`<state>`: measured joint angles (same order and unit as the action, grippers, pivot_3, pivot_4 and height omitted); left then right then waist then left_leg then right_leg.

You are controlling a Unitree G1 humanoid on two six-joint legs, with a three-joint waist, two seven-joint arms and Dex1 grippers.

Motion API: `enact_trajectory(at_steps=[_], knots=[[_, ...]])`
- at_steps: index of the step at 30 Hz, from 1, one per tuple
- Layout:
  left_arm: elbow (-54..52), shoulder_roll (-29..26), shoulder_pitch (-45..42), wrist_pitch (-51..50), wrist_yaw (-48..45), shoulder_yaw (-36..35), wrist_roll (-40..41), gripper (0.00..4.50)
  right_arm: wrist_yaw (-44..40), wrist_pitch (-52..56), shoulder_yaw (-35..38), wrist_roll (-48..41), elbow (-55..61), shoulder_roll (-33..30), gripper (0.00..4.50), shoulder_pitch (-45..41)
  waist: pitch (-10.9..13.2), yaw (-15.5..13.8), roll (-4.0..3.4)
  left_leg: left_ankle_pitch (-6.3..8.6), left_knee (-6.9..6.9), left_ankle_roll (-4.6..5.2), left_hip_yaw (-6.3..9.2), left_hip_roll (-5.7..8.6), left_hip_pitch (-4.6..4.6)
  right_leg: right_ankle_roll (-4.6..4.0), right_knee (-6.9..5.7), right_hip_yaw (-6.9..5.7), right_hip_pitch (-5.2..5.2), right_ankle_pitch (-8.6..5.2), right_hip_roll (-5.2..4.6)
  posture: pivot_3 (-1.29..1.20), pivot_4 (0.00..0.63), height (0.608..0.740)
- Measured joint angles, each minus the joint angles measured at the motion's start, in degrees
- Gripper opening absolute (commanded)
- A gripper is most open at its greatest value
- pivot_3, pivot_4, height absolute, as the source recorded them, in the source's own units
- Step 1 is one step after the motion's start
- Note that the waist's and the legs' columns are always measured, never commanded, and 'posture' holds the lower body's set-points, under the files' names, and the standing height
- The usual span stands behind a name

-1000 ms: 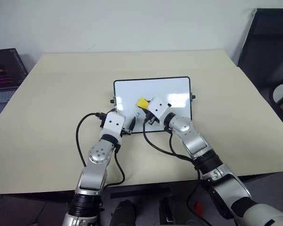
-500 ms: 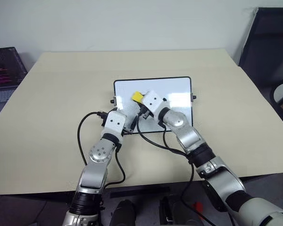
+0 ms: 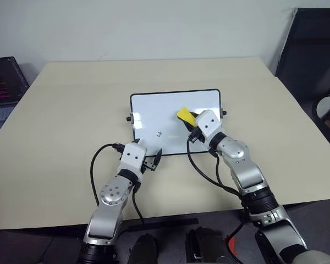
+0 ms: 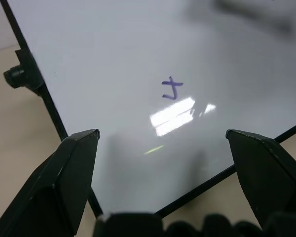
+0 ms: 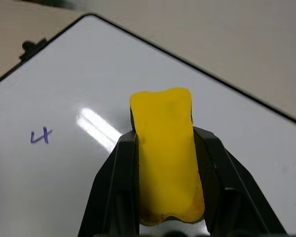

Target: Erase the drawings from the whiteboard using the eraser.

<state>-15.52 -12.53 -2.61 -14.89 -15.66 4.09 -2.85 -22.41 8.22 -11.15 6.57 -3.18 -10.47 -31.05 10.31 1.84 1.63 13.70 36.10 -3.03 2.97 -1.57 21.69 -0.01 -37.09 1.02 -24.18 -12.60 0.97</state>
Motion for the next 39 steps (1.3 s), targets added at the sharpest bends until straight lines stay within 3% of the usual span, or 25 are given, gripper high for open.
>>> enact_trajectory(at_steps=[7,14,25,32,39], knots=[[-0.01,-1.32,0.08,0.0,-0.07,-0.72,0.53,4.5,-0.33,-0.38,2.08,-1.96,2.99,-0.69,1.18,-0.04,0.0,-0.03,0.0,0.0,-0.02,0.0,-0.03,0.01,0.05,0.0,0.09,0.0,-0.01,0.0,0.0,0.0,0.15,0.74],[-0.4,-2.87,1.33,0.0,-1.3,-1.13,0.94,4.5,-2.49,-2.07,-0.62,-3.06,2.11,0.33,1.18,0.03,0.0,-0.04,0.0,0.0,-0.01,0.0,-0.01,0.0,0.02,-0.01,0.04,-0.01,0.0,-0.01,0.0,0.0,0.15,0.74],[-0.37,-4.84,1.39,0.26,-3.77,-1.25,2.79,4.5,-3.35,-6.74,-7.27,1.44,-11.74,2.84,1.18,-4.98,0.0,-0.03,0.0,0.0,-0.01,0.0,-0.02,0.0,0.02,-0.01,0.05,-0.01,-0.01,-0.01,0.0,0.0,0.15,0.74],[0.51,-5.59,0.67,0.72,-3.74,-2.15,2.79,4.5,0.43,-9.16,-10.48,6.29,-23.6,7.45,1.18,-10.89,0.0,0.14,0.0,0.0,-0.01,0.0,-0.03,-0.04,-0.04,-0.02,-0.04,0.01,0.0,0.0,0.0,0.0,0.15,0.74],[1.0,-6.09,-0.18,1.61,-3.77,-2.24,2.78,4.5,1.52,-10.06,-10.53,7.75,-27.15,8.95,1.18,-12.78,0.0,-0.01,0.0,0.0,0.0,0.0,-0.05,0.0,-0.04,-0.01,-0.02,0.04,0.01,0.0,0.0,0.0,0.15,0.74]])
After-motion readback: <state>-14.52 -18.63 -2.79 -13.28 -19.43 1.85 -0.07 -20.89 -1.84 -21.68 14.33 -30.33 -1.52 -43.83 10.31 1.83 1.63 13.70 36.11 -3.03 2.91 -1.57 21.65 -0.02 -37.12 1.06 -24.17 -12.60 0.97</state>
